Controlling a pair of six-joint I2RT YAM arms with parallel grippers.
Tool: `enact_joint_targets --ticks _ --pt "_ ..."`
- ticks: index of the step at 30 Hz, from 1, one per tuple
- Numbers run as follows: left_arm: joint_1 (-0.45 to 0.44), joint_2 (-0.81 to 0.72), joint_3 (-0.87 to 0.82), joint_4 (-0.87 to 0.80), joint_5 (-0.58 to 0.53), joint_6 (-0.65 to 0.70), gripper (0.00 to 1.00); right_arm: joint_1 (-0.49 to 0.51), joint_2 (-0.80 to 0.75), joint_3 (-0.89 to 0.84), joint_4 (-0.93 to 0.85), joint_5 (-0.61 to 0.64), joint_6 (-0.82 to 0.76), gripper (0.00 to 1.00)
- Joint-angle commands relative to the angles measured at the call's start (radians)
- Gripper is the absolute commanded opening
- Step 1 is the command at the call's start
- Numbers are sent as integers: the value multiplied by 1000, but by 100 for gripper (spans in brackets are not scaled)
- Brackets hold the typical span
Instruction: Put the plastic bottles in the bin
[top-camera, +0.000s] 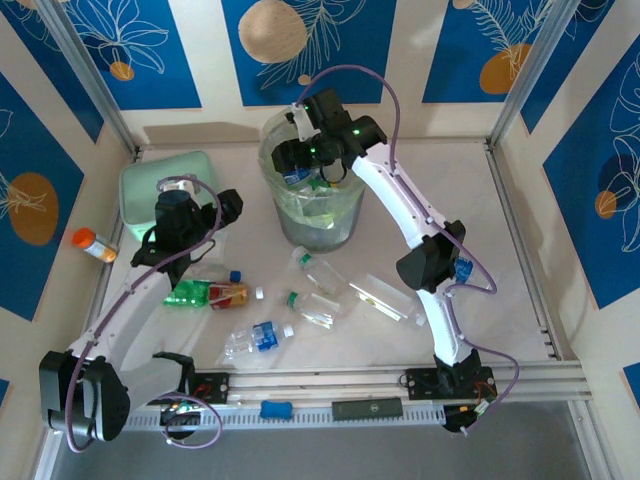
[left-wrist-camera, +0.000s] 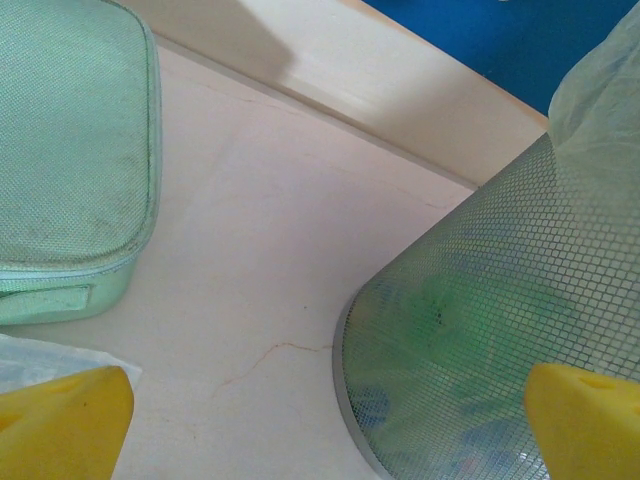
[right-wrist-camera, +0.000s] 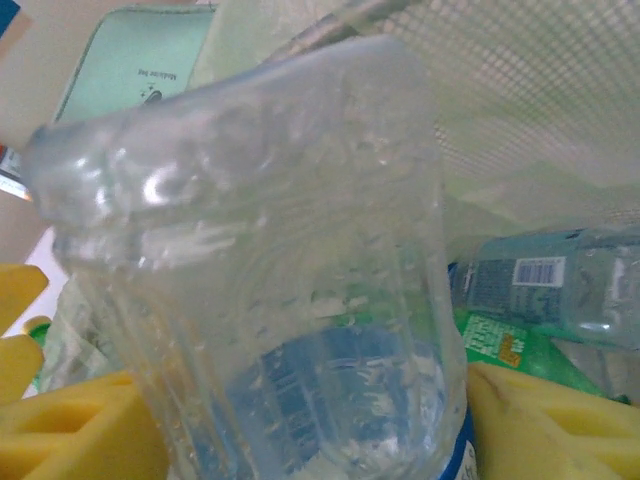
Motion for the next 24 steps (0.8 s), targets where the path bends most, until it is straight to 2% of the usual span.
enact_joint_targets --ticks 1,11,16,24 --pt "14 -17 -2 -14 -7 12 100 2 -9 57 -10 26 -18 79" --pt "13 -5 25 -36 -6 -12 100 1 -137 -7 41 75 -53 93" --pt "13 -5 48 -120 -48 -44 100 1 -256 -160 117 114 -59 100" --pt "14 -34 75 -289 -103 -74 100 -36 -493 -480 255 185 -53 99"
